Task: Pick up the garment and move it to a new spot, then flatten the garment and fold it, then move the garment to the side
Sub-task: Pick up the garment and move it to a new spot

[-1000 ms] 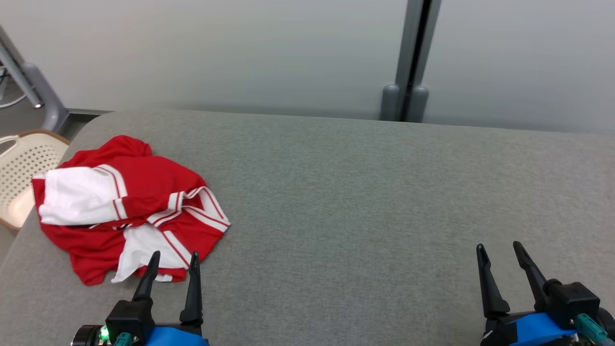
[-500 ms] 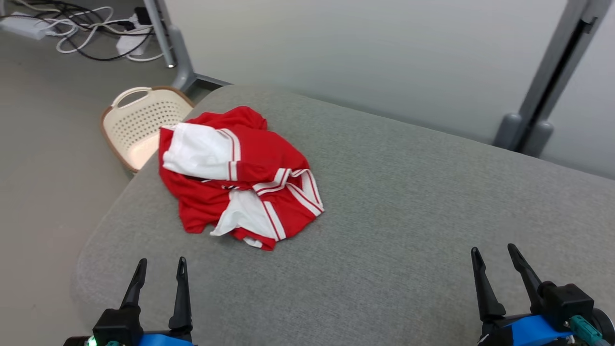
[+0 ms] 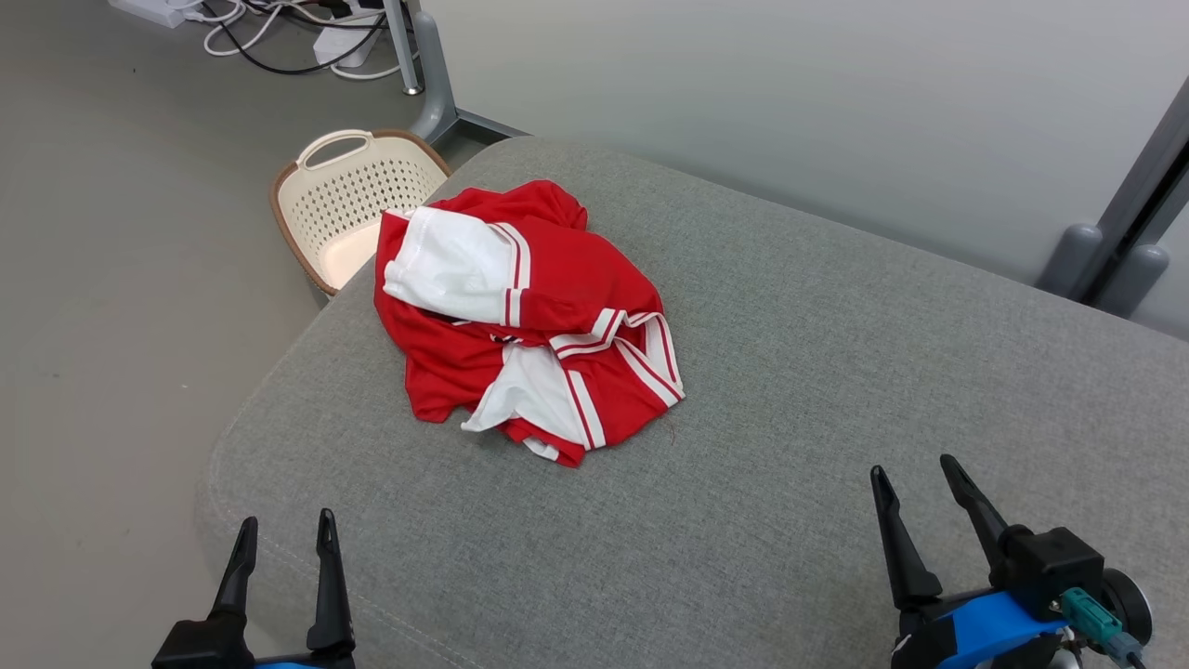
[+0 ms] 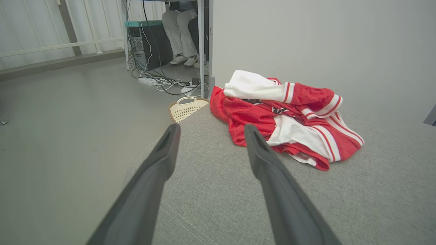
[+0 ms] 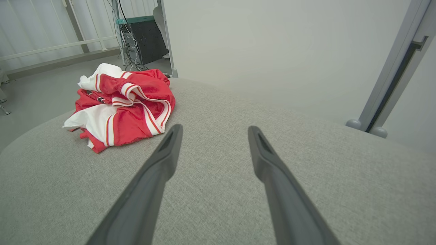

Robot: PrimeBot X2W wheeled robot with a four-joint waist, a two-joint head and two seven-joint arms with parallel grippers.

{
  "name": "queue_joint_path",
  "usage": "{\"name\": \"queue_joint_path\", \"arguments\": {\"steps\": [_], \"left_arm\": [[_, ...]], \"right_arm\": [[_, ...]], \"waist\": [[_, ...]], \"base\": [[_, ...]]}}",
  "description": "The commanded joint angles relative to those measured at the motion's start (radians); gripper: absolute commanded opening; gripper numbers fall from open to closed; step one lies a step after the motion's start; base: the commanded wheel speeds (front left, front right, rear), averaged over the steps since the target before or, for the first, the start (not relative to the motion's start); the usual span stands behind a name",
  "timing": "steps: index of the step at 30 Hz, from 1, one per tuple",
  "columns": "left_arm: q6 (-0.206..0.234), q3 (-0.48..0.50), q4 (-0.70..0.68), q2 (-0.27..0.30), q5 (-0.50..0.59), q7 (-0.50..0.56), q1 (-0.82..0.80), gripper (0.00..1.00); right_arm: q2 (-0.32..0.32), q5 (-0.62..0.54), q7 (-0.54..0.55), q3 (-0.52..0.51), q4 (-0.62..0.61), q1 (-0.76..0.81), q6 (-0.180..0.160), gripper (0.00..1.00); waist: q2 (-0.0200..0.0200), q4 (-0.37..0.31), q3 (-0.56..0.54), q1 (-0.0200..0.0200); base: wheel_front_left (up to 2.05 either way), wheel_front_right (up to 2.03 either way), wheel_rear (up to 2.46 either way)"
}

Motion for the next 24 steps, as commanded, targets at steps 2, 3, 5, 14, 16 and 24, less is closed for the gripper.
{"name": "queue_joint_path", "arguments": {"steps": [2, 3, 5, 14, 16, 24], "left_arm": [[0.005, 0.005, -0.007, -0.002, 0.001, -0.007, 0.008, 1.0], [0.003, 0.006, -0.005, 0.0, -0.001, -0.008, 0.008, 1.0], [-0.001, 0.007, -0.002, 0.002, -0.003, -0.008, 0.007, 1.0], [-0.056, 0.01, -0.028, 0.028, -0.058, 0.085, -0.103, 1.0], [-0.094, 0.014, -0.037, 0.043, -0.104, 0.165, -0.162, 1.0], [-0.137, 0.089, -0.039, 0.107, -0.272, 0.437, -0.403, 1.0]], "right_arm": [[-0.005, -0.005, 0.0, 0.004, 0.005, -0.015, 0.0, 1.0], [-0.005, -0.006, -0.001, 0.004, 0.007, -0.016, 0.0, 1.0], [-0.005, -0.004, -0.003, 0.001, 0.008, -0.013, 0.0, 1.0], [-0.005, -0.001, -0.006, -0.033, -0.009, 0.009, 0.0, 1.0], [-0.005, -0.006, -0.001, -0.044, -0.019, 0.012, 0.0, 1.0], [-0.005, -0.025, 0.022, -0.058, -0.082, -0.014, 0.0, 1.0]], "waist": [[0.0, 0.0, 0.001, 0.0], [0.0, 0.0, 0.001, 0.0], [0.0, -0.001, 0.0, 0.0], [0.0, -0.003, 0.013, 0.0], [0.0, -0.002, 0.026, 0.0], [0.0, -0.059, 0.105, 0.0]], "base": [[0.0, 0.0, 0.0], [0.0, 0.0, 0.0], [0.0, 0.0, 0.0], [0.0, 0.0, 0.0], [0.0, 0.0, 0.0], [0.0, 0.0, 0.0]]}}
